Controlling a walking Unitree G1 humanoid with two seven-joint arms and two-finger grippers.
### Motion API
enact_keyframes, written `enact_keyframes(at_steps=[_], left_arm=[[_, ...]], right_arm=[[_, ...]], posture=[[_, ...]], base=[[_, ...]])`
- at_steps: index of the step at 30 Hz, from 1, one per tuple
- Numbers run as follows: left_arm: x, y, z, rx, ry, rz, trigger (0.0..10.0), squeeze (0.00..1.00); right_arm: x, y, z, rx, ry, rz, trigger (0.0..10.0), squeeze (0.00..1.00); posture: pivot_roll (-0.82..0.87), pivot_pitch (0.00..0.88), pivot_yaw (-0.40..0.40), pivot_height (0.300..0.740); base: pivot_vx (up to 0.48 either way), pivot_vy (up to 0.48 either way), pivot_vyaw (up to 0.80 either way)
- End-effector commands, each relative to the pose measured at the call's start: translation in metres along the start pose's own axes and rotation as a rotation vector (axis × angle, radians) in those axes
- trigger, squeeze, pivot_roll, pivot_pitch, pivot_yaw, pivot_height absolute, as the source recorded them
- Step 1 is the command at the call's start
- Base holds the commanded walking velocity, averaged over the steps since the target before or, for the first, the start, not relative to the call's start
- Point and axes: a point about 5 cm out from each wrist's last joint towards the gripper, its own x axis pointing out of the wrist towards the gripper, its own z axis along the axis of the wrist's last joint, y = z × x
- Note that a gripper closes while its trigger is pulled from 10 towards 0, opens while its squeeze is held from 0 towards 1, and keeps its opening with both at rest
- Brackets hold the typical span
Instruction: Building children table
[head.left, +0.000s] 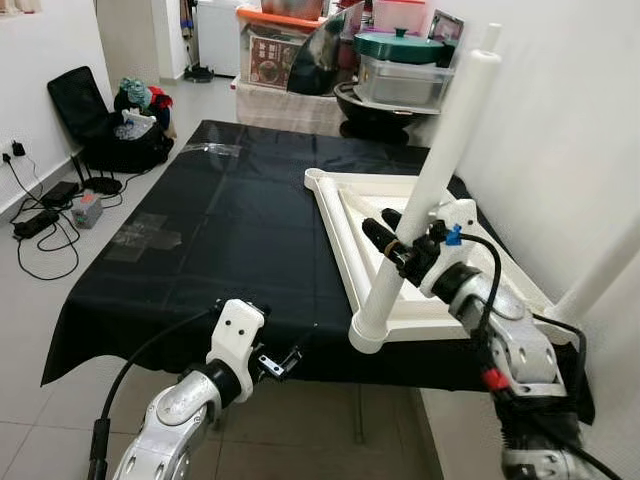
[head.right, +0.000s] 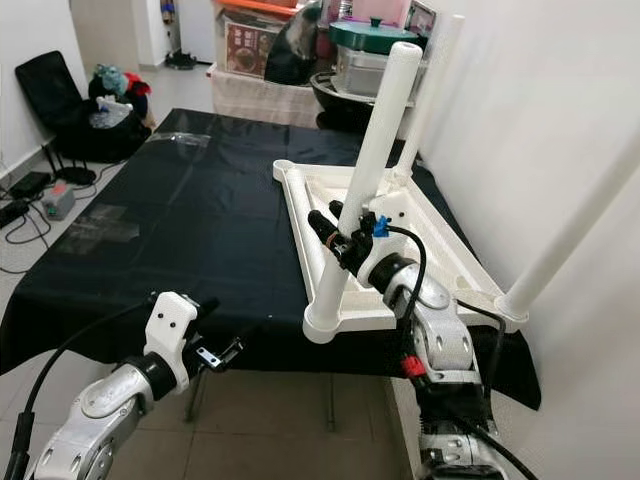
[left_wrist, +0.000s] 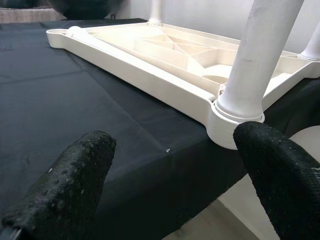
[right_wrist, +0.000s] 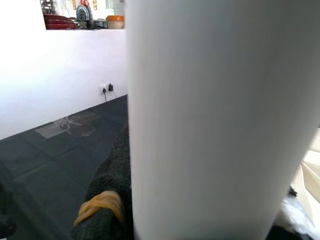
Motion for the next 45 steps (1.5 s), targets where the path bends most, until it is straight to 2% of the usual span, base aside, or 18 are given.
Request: enact_keyframes(at_steps=[1,3,4,8,9,11,12,13,14,19,30,31,36,37,42,43,45], left_arm=[[0.0,-0.001,-0.004,-0.007,0.012,-0.004,10.0,0.0],[0.0,-0.001,-0.004,-0.007,0.012,-0.004,10.0,0.0],[0.0,0.0,-0.003,-0.005,0.012,-0.001,10.0,0.0],[0.0,0.0,-0.003,-0.005,0.012,-0.001,10.0,0.0],[0.001,0.0,-0.004,-0.005,0.011,0.002,10.0,0.0],[0.001,0.0,-0.004,-0.005,0.011,0.002,10.0,0.0],[0.001,0.0,-0.003,-0.003,0.01,0.008,10.0,0.0],[0.001,0.0,-0.003,-0.003,0.01,0.008,10.0,0.0],[0.001,0.001,-0.003,-0.003,0.009,0.013,10.0,0.0],[0.0,0.001,-0.004,-0.002,0.008,0.018,10.0,0.0],[0.0,0.001,-0.005,0.0,0.01,0.02,10.0,0.0],[0.001,0.001,-0.005,0.0,0.011,0.019,10.0,0.0],[0.001,0.001,-0.005,0.0,0.011,0.019,10.0,0.0],[0.001,0.001,-0.005,0.001,0.012,0.019,10.0,0.0],[0.001,0.001,-0.005,0.001,0.012,0.019,10.0,0.0],[0.001,0.001,-0.005,0.001,0.013,0.016,10.0,0.0],[0.001,0.001,-0.005,0.001,0.013,0.016,10.0,0.0]], right_arm=[[-0.007,-0.011,-0.011,-0.02,0.066,-0.102,0.0,0.0],[-0.007,-0.011,-0.011,-0.02,0.066,-0.102,0.0,0.0],[-0.017,-0.027,-0.023,0.028,0.125,-0.446,0.0,0.0],[-0.017,-0.027,-0.023,0.028,0.125,-0.446,0.0,0.0],[-0.03,-0.034,-0.034,0.063,0.169,-0.76,0.0,0.0],[-0.03,-0.034,-0.034,0.063,0.169,-0.76,0.0,0.0],[-0.038,-0.034,-0.039,0.081,0.205,-0.975,0.0,0.0],[-0.038,-0.034,-0.039,0.081,0.205,-0.975,0.0,0.0],[-0.039,-0.03,-0.042,0.09,0.217,-1.065,0.0,0.0],[-0.038,-0.024,-0.042,0.087,0.224,-1.076,0.0,0.0],[-0.041,-0.022,-0.041,0.08,0.227,-1.079,0.0,0.0],[-0.039,-0.021,-0.043,0.077,0.239,-1.049,10.0,0.0],[-0.039,-0.021,-0.043,0.077,0.239,-1.049,10.0,0.0],[-0.038,-0.019,-0.04,0.081,0.23,-1.035,10.0,1.0],[-0.038,-0.019,-0.04,0.081,0.23,-1.035,10.0,1.0],[-0.031,-0.017,-0.032,0.109,0.17,-0.946,10.0,0.0],[-0.031,-0.017,-0.032,0.109,0.17,-0.946,10.0,0.0]], posture=[[0.08,0.0,-0.115,0.74],[0.08,0.0,-0.115,0.74],[0.08,0.0,-0.116,0.74],[0.08,0.0,-0.116,0.74],[0.08,0.0,-0.119,0.74],[0.08,0.0,-0.119,0.74],[0.1,0.0,-0.131,0.74],[0.1,0.0,-0.131,0.74],[0.1,0.0,-0.133,0.74],[0.1,0.0,-0.134,0.74],[0.09,0.0,-0.128,0.74],[0.09,0.0,-0.125,0.74],[0.09,0.0,-0.125,0.74],[0.09,0.0,-0.122,0.74],[0.09,0.0,-0.122,0.74],[0.08,0.0,-0.114,0.74],[0.08,0.0,-0.114,0.74]], base=[[0.0,0.0,0.0],[0.0,0.0,0.0],[0.0,0.0,0.0],[0.0,0.0,0.0],[0.0,0.0,0.0],[0.0,0.0,0.0],[0.0,0.0,0.0],[0.0,0.0,0.0],[0.0,0.0,0.0],[0.0,0.0,0.0],[0.0,0.0,0.0],[0.0,0.0,0.0],[0.0,0.0,0.0],[0.0,0.0,0.0],[0.0,0.0,0.0],[0.0,0.0,0.0],[0.0,0.0,0.0]])
